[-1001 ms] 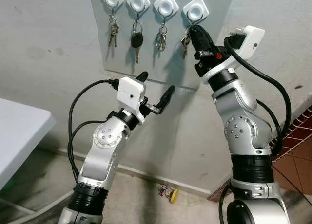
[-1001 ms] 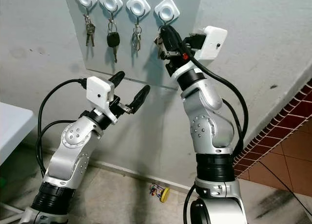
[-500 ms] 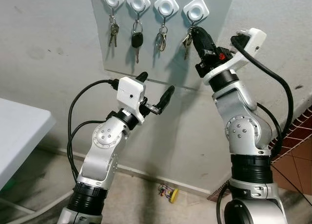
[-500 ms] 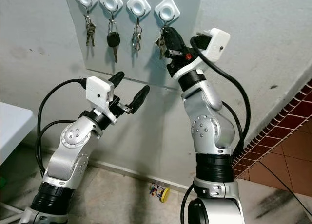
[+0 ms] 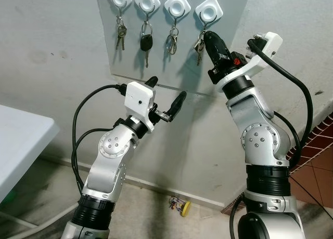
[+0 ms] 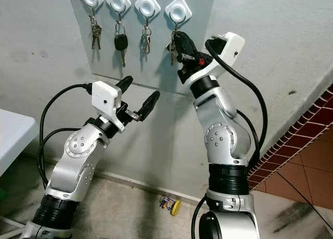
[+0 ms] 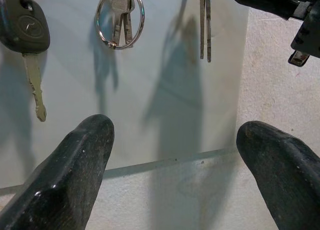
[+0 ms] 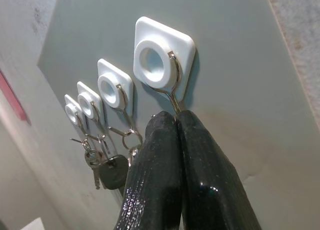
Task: Hang keys on a hook
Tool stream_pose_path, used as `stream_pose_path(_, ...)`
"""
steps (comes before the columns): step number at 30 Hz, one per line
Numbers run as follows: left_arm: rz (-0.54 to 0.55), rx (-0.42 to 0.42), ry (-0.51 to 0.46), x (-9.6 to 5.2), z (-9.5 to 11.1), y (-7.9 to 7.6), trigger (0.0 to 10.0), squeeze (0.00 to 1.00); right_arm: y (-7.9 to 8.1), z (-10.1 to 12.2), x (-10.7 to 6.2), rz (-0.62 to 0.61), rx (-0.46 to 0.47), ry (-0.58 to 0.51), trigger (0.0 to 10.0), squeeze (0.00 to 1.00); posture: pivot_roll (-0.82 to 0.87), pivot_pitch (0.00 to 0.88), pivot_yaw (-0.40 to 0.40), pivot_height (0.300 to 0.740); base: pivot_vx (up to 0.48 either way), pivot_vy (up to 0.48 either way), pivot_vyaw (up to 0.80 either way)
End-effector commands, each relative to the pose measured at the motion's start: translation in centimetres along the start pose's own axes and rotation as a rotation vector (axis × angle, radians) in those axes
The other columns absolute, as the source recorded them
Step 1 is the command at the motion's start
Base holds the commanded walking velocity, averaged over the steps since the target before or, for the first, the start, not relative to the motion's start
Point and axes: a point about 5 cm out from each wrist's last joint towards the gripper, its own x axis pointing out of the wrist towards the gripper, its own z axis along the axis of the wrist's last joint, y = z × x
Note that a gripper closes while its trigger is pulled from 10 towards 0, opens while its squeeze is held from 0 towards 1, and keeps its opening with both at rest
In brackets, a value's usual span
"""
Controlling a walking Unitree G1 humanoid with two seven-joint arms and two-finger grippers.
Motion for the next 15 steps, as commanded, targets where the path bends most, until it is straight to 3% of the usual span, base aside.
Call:
stream_pose_path(1, -0.001, 0.006, -0.007, -0.05, 0.32, -0.07, 10.0, 0.00, -0.18, -0.09, -0.06, -0.002, 0.032, 0.004, 10.0, 1.00, 0.05, 0.122, -0.049, 0.740, 0.000, 0.000, 0.00)
stream_pose_path(15, 0.004, 0.007, -0.003, -0.13, 0.22, -0.01, 10.0, 0.00, -0.33, 0.19, -0.39, -0.007, 0.038, -0.024, 10.0, 1.00, 0.05, 0.121, -0.047, 0.740, 0.000, 0.000, 0.00)
